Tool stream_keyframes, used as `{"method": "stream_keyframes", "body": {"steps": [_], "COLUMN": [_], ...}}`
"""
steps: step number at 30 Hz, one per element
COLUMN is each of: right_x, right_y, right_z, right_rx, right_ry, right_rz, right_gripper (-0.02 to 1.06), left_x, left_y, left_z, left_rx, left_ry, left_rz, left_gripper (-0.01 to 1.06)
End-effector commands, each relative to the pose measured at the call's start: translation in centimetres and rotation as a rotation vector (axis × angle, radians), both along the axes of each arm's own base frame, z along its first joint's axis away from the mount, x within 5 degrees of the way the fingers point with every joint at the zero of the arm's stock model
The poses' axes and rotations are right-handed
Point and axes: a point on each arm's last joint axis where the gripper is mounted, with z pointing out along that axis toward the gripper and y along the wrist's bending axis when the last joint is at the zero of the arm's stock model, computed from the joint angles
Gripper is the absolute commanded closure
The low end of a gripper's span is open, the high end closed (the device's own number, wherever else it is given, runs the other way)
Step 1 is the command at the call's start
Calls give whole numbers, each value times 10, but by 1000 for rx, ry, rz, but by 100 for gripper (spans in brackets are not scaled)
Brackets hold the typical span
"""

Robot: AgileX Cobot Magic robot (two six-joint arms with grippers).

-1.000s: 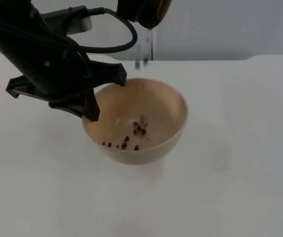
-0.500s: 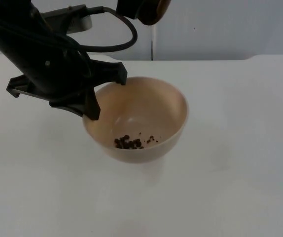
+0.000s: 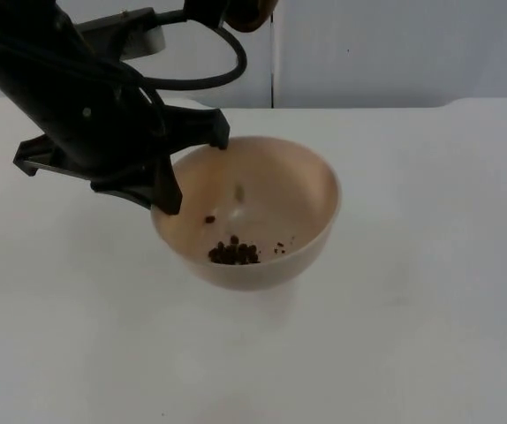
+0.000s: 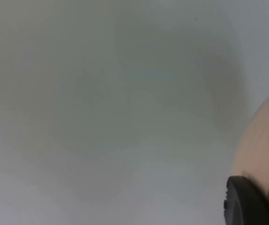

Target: Pick up the bowl with the left hand and pour the coffee beans from the cup into the bowl with the right hand.

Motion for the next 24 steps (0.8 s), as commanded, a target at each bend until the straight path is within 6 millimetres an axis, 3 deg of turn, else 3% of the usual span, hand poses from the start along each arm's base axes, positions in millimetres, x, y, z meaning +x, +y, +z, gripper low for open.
{"method": "stream_keyframes", "body": {"steps": [1,15,24], "right_x": [-1,1,13], "right_y": [0,-3,-30], "right_z": [4,2,15], "right_rx": [4,4,148], "right_ry": [-23,11,155], "right_rz": [1,-8,-69], "right_gripper": [104,104,104], "left_x": [-1,-1,-1], "left_y": [0,0,0], "left_z": [4,3,3], "left_rx": [-18,-19,-19], "left_ry": [-5,-2,-2], "left_rz": [18,18,18], "left_gripper": [105,105,105]}}
